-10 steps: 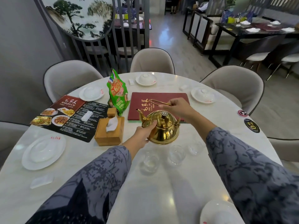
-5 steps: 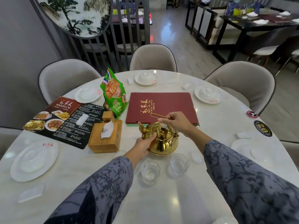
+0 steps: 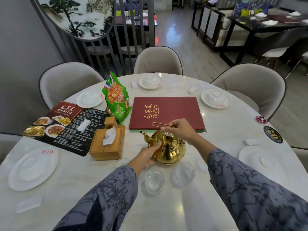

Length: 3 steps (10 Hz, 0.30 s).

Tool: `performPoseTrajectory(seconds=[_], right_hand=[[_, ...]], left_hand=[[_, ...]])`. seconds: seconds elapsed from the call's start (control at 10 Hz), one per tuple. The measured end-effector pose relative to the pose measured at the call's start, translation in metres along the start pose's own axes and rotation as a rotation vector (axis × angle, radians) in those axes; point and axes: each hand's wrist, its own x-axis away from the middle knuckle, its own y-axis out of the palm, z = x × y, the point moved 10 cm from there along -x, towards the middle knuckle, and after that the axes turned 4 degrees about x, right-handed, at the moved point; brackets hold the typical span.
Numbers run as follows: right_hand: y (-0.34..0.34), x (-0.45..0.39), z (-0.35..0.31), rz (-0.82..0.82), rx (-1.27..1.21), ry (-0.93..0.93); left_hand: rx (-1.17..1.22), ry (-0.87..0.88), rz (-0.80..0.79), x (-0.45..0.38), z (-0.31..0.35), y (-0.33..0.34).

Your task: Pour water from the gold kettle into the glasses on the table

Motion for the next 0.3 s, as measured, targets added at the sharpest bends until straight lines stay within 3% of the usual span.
performPoseTrajectory(seconds=[0.2,0.3], right_hand=[[-0.001,0.008,-0.004,0.023,0.009,-0.009],[-0.007,0.017,-0.009,0.121,0.092,-0.017]], left_hand=[[0.004,0.048,0.014,0.013,0.005,-0.009],[-0.15,0.14,0.131,0.032,0.012,-0.017]])
